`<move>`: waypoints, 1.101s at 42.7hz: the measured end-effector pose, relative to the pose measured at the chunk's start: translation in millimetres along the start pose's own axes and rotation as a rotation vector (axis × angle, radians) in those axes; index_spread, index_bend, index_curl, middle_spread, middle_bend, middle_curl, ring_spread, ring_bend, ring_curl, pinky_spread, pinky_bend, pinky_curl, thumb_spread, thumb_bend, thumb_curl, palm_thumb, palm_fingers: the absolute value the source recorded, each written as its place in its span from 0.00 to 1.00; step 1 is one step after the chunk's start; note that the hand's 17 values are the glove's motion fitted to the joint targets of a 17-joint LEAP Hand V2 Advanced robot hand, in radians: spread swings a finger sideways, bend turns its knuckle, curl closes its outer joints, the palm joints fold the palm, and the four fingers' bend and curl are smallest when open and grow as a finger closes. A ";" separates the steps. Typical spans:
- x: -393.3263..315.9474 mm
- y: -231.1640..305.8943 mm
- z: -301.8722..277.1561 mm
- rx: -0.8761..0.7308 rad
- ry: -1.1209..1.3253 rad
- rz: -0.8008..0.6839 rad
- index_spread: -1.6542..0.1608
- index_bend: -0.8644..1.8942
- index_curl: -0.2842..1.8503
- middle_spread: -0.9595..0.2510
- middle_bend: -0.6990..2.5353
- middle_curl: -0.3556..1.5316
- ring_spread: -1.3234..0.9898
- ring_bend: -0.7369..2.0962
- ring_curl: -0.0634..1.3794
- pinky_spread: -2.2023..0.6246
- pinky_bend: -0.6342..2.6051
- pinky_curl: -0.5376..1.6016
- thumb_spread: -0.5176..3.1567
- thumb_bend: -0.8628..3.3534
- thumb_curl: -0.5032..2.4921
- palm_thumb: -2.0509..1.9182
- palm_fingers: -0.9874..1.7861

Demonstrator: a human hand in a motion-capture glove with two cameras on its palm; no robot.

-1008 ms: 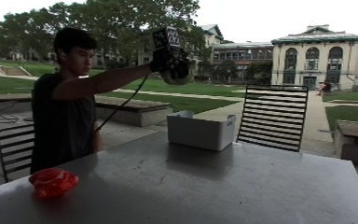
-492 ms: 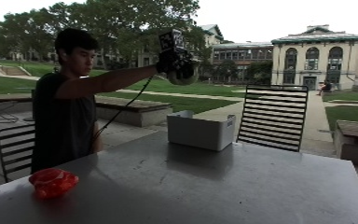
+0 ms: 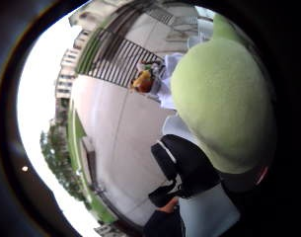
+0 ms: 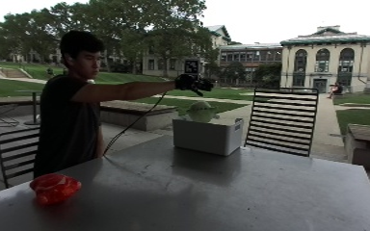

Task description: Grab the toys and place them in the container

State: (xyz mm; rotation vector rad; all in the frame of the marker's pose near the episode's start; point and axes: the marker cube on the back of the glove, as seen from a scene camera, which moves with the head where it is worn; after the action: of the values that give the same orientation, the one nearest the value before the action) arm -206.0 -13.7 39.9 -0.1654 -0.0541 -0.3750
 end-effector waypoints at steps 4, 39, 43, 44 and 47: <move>5.4 3.0 -4.9 0.002 -0.067 -0.014 0.72 0.32 0.33 0.70 0.26 0.48 0.48 0.47 0.34 0.71 0.62 0.47 0.42 0.18 0.42 0.55 0.29; 251.8 202.1 -51.2 0.120 0.111 0.327 0.74 0.34 0.23 0.82 0.27 0.41 0.58 0.41 0.27 0.77 0.58 0.42 0.44 0.19 0.28 0.50 0.30; 314.3 236.0 -42.3 0.121 0.122 0.397 0.74 0.34 0.22 0.81 0.27 0.40 0.58 0.41 0.27 0.77 0.58 0.42 0.43 0.19 0.28 0.50 0.30; 329.4 244.2 -38.7 0.121 0.125 0.412 0.74 0.34 0.22 0.81 0.27 0.40 0.58 0.41 0.27 0.77 0.58 0.42 0.43 0.19 0.28 0.50 0.30; 366.1 267.1 -25.9 0.115 0.131 0.453 0.74 0.34 0.22 0.81 0.27 0.40 0.58 0.41 0.27 0.78 0.58 0.42 0.43 0.19 0.27 0.50 0.30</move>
State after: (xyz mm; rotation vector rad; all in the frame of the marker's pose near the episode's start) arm 233.3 95.1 4.5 -0.0363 0.0902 0.0696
